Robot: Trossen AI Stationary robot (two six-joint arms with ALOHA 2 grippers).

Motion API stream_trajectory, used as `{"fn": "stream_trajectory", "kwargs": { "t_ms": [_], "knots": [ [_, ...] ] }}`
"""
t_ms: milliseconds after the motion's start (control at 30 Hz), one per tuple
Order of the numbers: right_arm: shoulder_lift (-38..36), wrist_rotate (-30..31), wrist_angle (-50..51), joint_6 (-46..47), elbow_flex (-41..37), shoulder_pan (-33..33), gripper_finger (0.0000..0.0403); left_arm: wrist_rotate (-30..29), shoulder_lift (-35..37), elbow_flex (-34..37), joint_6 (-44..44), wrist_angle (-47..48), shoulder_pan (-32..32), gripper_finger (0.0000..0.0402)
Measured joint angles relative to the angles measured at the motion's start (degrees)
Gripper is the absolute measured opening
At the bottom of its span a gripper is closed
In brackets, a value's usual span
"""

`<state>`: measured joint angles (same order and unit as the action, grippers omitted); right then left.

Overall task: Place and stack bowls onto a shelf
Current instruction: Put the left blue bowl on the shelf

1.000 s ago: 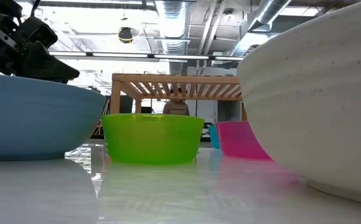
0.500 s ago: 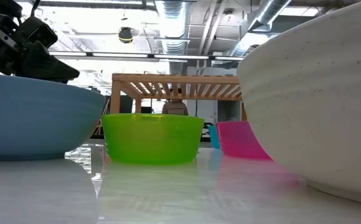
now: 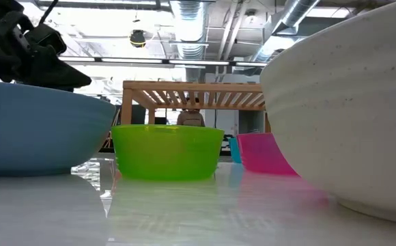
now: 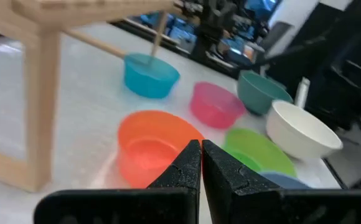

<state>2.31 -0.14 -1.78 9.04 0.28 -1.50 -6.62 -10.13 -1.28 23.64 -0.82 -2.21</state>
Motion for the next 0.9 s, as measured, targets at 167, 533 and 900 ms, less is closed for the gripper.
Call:
{"fn": "stream_trajectory", "kwargs": {
  "t_ms": [167, 533, 900],
  "knots": [
    [0.0, 0.0, 0.0, 0.0, 0.0, 0.0, 0.0076, 0.0, 0.0, 0.0, 1.2, 0.1, 0.0, 0.0000],
    [0.0, 0.1, 0.0, 0.0, 0.0, 0.0, 0.0076, -3.2, 0.0, 0.0, 11.6, -1.2, 0.0, 0.0000],
    [0.0, 0.2, -0.1, 0.0, 0.0, 0.0, 0.0076, -8.2, 0.0, 0.0, 19.2, -1.7, 0.0, 0.0000]
  ]
}}
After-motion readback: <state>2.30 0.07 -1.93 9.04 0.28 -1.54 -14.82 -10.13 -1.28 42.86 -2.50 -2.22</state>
